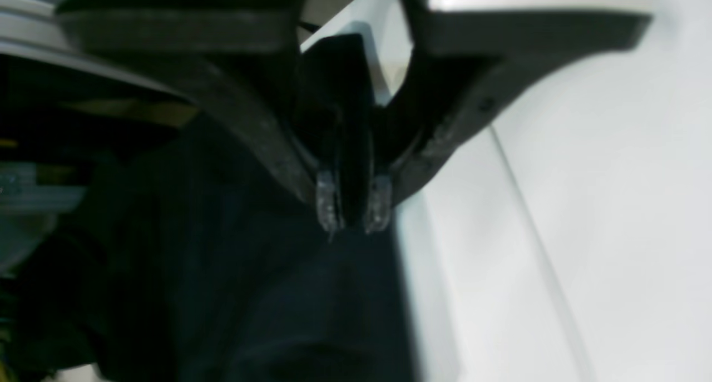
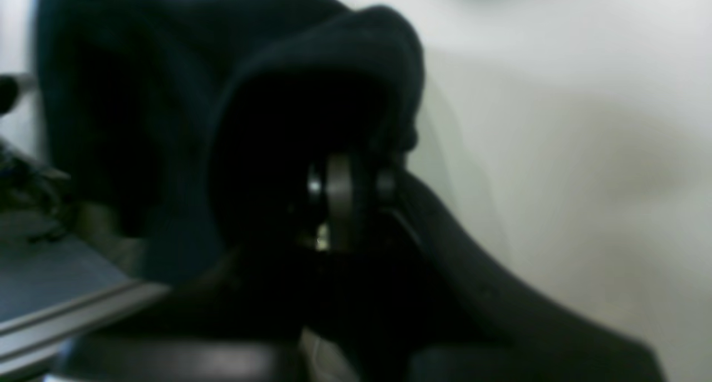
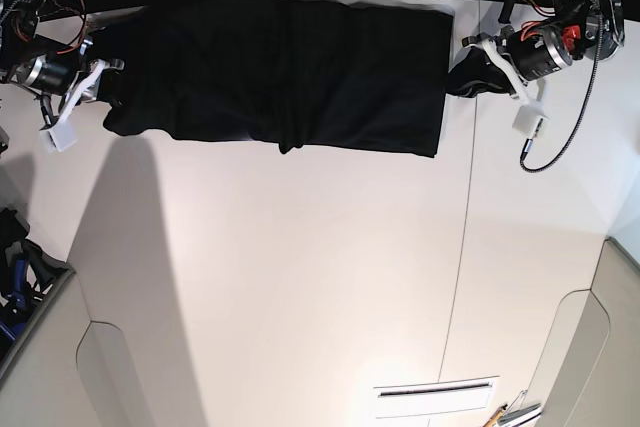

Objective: Fold the T-shirt properly
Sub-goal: 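Grasp the folded bundle with the right gripper and flip it over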

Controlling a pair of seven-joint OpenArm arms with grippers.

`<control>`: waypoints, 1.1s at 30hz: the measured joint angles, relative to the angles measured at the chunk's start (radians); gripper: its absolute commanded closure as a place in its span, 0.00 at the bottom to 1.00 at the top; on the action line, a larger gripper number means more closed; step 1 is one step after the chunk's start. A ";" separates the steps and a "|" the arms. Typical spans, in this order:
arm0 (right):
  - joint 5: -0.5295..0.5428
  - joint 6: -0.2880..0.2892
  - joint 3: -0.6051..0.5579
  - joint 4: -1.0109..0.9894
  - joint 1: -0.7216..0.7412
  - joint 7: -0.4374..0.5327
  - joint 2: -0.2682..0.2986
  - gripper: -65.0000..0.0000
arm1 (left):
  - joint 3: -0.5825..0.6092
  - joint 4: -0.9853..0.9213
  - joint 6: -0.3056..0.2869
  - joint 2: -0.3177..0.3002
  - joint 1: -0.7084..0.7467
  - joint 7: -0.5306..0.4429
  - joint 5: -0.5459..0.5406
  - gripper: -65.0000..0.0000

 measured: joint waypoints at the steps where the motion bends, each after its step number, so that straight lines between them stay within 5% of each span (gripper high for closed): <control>1: 0.025 0.000 0.000 0.036 0.000 -0.010 -0.014 1.00 | 0.000 -0.007 0.000 0.000 0.002 -0.011 0.023 0.89; 7: 0.156 0.021 0.000 0.235 -0.001 -0.044 -0.177 1.00 | 0.000 -0.085 0.000 0.000 0.004 -0.027 0.048 0.89; 11: 0.151 0.020 -0.076 0.267 -0.002 -0.016 -0.312 1.00 | 0.000 -0.112 -0.003 0.000 0.003 -0.035 0.039 0.89; 15: 0.034 0.021 -0.250 0.265 -0.002 0.080 -0.390 1.00 | 0.000 -0.126 -0.005 0.000 0.003 -0.041 0.030 0.89; 24: -0.346 0.013 -0.612 0.144 0.079 0.298 -0.397 1.00 | 0.000 -0.129 -0.005 0.000 0.003 -0.041 0.016 0.89; 33: -0.403 0.010 -0.764 -0.097 0.180 0.391 -0.391 1.00 | 0.000 -0.129 -0.005 0.000 0.003 -0.041 0.013 0.89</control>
